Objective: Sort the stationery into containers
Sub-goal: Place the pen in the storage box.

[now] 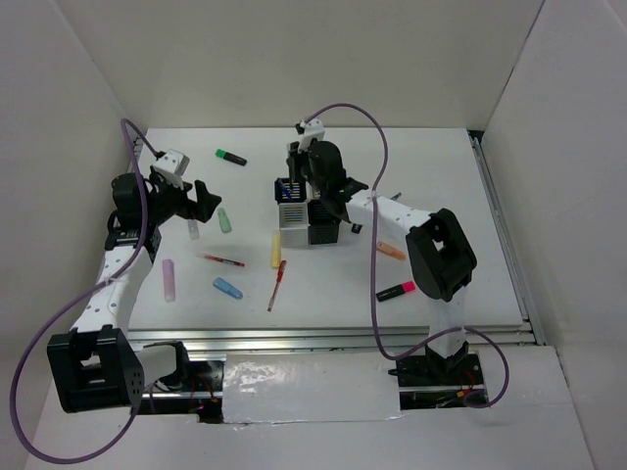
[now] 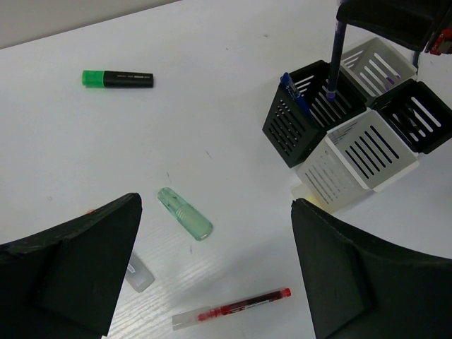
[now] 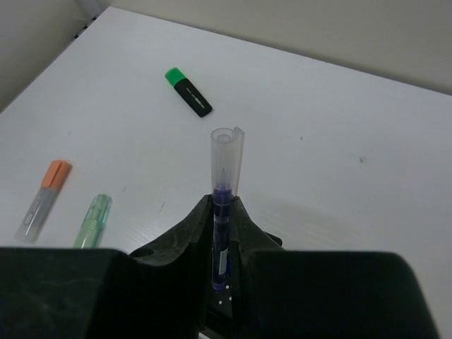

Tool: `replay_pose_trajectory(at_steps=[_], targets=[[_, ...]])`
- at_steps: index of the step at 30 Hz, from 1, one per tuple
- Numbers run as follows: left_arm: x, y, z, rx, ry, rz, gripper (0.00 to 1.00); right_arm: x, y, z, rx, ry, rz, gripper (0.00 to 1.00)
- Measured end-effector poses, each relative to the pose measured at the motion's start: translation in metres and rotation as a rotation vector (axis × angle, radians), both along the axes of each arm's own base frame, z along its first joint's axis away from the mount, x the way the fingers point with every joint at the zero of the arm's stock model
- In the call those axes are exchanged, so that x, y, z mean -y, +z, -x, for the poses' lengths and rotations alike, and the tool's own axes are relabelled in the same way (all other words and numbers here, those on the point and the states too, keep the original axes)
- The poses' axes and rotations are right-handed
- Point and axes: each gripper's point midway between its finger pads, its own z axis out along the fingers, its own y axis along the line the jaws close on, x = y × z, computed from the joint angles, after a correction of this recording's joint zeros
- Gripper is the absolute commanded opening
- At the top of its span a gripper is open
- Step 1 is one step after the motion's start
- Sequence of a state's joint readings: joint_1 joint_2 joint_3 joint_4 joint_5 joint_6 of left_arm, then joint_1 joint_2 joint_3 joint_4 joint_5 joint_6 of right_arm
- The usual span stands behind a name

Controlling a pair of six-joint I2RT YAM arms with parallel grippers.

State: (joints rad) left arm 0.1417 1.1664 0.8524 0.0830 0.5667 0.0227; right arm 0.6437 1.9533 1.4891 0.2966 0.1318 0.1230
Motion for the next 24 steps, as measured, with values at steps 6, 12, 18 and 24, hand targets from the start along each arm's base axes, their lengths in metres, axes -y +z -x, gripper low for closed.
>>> replay_pose_trajectory(at_steps=[6, 12, 18, 24], targets=[[0.0, -0.001, 0.0, -0.004, -0.001, 0.001, 0.99, 0.003, -0.022, 0.006, -0.044, -0.004, 0.02, 0.54], [0.001, -0.007, 0.003, -0.032, -0.004, 0.009, 0.99, -0.003, -0.03, 0.015, -0.083, 0.016, 0.026, 0.74], [0.022, -0.023, 0.022, -0.122, -0.055, 0.02, 0.98, 0.003, -0.012, 0.035, -0.133, 0.016, 0.02, 0.73], [0.074, -0.041, 0.058, -0.242, -0.182, -0.012, 0.8, 0.044, 0.074, 0.06, -0.071, -0.021, -0.042, 0.7]])
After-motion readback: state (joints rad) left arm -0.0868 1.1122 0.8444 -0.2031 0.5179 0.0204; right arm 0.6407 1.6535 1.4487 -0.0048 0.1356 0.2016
